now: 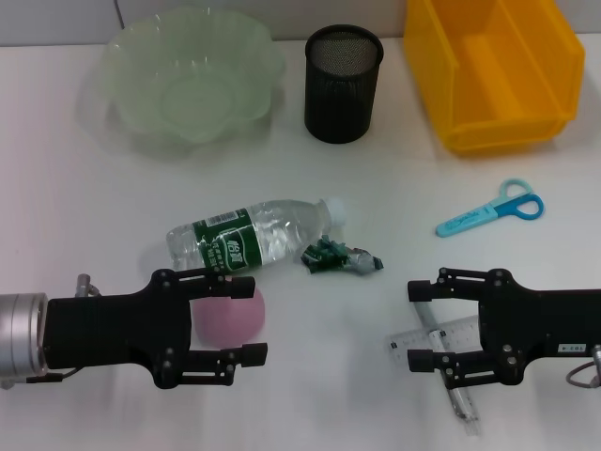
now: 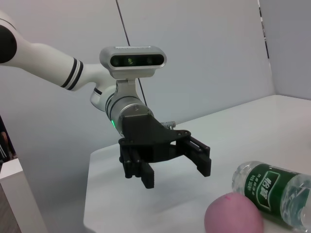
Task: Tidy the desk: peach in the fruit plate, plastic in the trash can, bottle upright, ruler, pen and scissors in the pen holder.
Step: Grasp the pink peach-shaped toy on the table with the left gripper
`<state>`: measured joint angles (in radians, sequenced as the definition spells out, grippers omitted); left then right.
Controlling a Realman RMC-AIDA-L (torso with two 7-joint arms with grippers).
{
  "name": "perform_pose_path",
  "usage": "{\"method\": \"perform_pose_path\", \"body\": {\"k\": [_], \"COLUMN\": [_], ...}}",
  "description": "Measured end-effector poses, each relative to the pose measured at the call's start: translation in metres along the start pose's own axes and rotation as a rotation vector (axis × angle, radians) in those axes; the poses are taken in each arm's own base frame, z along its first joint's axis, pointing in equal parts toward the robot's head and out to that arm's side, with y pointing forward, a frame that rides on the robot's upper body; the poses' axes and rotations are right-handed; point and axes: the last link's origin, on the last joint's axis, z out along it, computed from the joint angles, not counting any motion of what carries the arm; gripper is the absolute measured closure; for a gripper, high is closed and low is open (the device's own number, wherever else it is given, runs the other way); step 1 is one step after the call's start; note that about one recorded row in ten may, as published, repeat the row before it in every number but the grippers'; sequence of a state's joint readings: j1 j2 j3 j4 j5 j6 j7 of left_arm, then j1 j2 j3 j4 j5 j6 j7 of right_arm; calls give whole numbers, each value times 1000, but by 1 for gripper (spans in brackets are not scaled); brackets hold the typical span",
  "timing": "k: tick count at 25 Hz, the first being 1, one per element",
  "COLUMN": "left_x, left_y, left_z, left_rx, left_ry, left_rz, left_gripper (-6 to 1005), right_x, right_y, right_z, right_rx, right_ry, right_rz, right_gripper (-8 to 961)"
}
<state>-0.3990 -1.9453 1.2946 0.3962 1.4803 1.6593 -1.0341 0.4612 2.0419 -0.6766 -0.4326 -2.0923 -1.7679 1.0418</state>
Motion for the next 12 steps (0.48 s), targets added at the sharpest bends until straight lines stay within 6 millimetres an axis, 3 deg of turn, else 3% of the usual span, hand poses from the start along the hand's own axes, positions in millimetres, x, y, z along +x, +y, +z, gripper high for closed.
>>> {"method": "perform_pose_path", "body": {"k": [12], "left_x": [0], "left_y": [-2], "left_z": [-1], "left_rx": [12], "left_ry": [-3], "left_rz": [19], "left_gripper": [217], "right_x": [-1], "right_y": [-1], "right_z": [1], "right_rx": [7], "right_ry": [-6], "right_rz": [0], "right_gripper": [140]}}
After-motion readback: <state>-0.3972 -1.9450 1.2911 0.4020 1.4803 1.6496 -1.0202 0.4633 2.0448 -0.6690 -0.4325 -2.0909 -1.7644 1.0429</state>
